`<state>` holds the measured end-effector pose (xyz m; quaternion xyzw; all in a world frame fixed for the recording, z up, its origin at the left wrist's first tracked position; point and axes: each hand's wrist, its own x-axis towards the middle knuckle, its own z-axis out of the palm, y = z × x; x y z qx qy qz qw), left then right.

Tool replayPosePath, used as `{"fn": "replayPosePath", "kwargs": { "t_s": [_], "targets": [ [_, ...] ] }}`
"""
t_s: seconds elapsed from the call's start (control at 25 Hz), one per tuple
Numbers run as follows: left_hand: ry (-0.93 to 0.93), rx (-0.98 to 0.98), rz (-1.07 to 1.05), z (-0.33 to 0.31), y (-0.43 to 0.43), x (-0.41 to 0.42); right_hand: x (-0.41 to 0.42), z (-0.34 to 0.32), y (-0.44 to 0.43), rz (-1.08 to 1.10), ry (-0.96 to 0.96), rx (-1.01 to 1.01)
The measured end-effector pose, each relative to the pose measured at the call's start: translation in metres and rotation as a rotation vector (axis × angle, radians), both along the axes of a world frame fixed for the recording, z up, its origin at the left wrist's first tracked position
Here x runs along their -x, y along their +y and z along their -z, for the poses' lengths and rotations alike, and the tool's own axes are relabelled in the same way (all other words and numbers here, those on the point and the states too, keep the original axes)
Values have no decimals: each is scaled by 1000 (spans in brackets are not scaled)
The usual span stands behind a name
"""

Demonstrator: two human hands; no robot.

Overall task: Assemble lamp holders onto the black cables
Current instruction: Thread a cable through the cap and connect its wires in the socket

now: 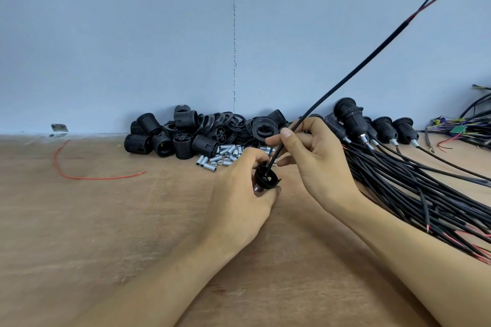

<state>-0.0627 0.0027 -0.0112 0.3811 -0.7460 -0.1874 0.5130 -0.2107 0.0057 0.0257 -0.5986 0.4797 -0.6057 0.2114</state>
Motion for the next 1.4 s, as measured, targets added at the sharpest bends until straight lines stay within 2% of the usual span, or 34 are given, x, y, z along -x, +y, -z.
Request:
{"fn": "replayPosePath", "kwargs": {
  "t_s": [0.76,1.0,1.24,1.4],
  "targets": [
    [61,-17,-61,8,-9,-2,-4,-1,3,-13,-31,37],
    [75,-10,-77,9,-10,-2,-8,-2,7,45,-3,69],
    [27,-21,-75,6,-9,-3,-12,-4,9,-9,-14,22],
    [72,-26,-33,3,-6,-3,-13,-3,8,-27,-15,-39]
  ]
}}
